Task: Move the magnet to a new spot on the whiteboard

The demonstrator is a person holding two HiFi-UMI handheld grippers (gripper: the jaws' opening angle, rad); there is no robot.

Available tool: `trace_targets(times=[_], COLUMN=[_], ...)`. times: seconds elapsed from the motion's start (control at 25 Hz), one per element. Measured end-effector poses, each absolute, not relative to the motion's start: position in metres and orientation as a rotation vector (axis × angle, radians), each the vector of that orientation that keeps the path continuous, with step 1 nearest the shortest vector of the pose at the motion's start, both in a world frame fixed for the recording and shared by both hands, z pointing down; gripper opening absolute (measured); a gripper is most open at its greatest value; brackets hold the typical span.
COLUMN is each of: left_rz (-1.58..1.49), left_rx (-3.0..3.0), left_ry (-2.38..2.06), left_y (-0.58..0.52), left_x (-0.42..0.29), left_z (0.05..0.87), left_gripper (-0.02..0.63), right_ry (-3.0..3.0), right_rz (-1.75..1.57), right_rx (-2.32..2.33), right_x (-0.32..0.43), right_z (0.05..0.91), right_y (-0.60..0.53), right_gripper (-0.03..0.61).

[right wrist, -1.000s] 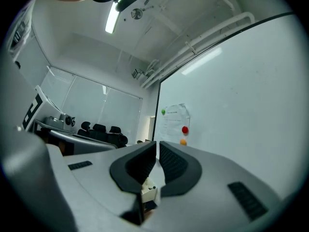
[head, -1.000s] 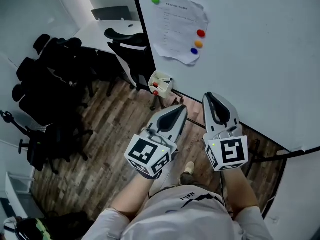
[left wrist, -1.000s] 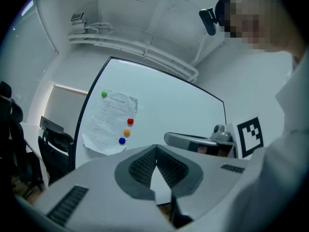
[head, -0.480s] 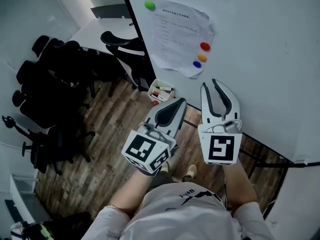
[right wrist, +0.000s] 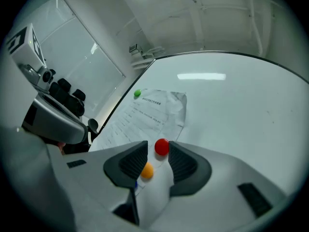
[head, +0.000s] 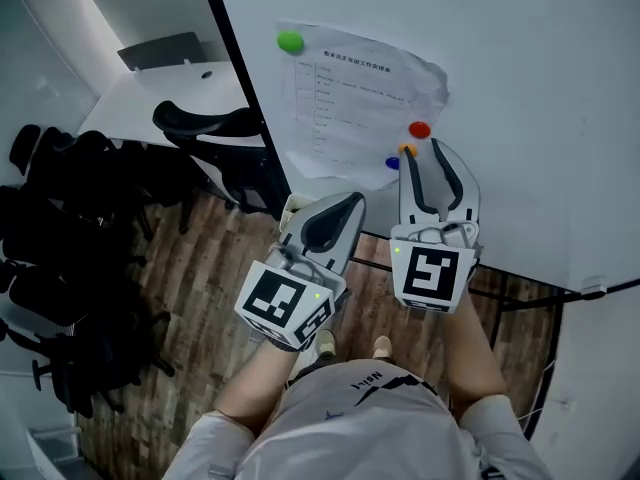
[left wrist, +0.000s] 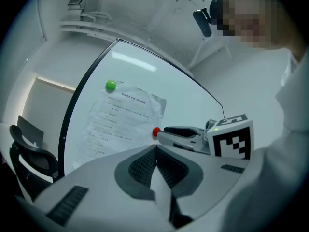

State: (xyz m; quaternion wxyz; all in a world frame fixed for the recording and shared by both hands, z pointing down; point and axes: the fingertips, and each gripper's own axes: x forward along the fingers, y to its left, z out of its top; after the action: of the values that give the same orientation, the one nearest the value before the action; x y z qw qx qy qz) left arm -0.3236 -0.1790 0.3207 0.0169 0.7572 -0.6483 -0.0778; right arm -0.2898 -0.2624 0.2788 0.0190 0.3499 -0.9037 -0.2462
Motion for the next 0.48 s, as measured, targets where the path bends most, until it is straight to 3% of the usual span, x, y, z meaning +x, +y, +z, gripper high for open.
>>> trace_targets(times=[0.48], left_rz=[-0.272], left_rx=[2.476], left_ry=[-1.819], left_y=[-0.209], left_x=[-0.352], left_z=[0.327], left_gripper=[0.011], right_ry=[-2.505], right_rz=[-0.853], right_rx=[1.338], right_x=[-0.302], right_z=[0.278], right_y=[-0.287], right_gripper=[0.133])
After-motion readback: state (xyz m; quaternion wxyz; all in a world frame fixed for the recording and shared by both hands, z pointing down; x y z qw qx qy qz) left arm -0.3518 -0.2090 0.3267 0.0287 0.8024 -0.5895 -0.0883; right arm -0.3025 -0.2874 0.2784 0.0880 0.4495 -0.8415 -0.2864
